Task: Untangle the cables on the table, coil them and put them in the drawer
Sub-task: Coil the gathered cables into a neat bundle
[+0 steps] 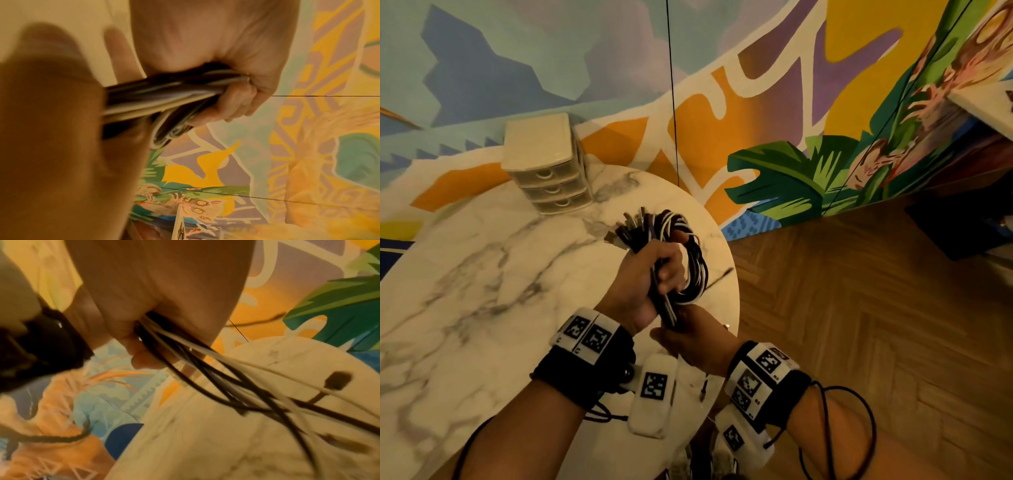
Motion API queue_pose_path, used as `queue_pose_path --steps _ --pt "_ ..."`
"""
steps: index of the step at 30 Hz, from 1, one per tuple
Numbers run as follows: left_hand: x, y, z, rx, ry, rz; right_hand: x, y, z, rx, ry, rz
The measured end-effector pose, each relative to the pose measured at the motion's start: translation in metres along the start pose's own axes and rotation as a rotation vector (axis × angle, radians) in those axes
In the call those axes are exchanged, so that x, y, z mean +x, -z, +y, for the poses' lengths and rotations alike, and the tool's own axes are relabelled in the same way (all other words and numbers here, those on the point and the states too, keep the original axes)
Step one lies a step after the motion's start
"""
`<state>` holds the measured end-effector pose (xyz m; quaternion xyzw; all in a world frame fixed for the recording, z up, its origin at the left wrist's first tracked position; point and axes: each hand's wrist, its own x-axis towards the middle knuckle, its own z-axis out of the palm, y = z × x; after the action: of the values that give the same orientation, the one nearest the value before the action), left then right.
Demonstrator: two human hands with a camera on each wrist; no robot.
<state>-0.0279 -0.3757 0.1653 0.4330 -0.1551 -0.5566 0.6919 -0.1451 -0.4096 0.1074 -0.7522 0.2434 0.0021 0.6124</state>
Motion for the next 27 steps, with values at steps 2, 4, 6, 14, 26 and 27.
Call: queue_pose_path --steps 2,4,6,14,26,27 --pt "-0.003 0.001 0.007 0.050 0.022 -0.077 0.004 0.003 0.012 -0.048 -0.019 0.060" --pt "-0.008 0.000 0.012 0.161 0.030 -0.161 0.008 0.008 0.027 -0.101 -0.018 0.176" --pt "-0.012 0.001 0.014 0.306 0.026 -0.227 0.011 0.017 0.036 -0.190 -0.004 0.245" --pt "-0.020 0.001 0.012 0.951 0.045 -0.226 0.018 0.061 0.017 -0.436 -0.106 -0.066" --pt "-0.010 0.013 -0.001 1.218 -0.149 -0.232 0.029 0.082 -0.026 -0.348 -0.384 -0.112" --pt "-0.008 0.015 -0.003 1.217 -0.149 -0.210 0.030 0.082 -0.027 -0.345 -0.401 -0.106"
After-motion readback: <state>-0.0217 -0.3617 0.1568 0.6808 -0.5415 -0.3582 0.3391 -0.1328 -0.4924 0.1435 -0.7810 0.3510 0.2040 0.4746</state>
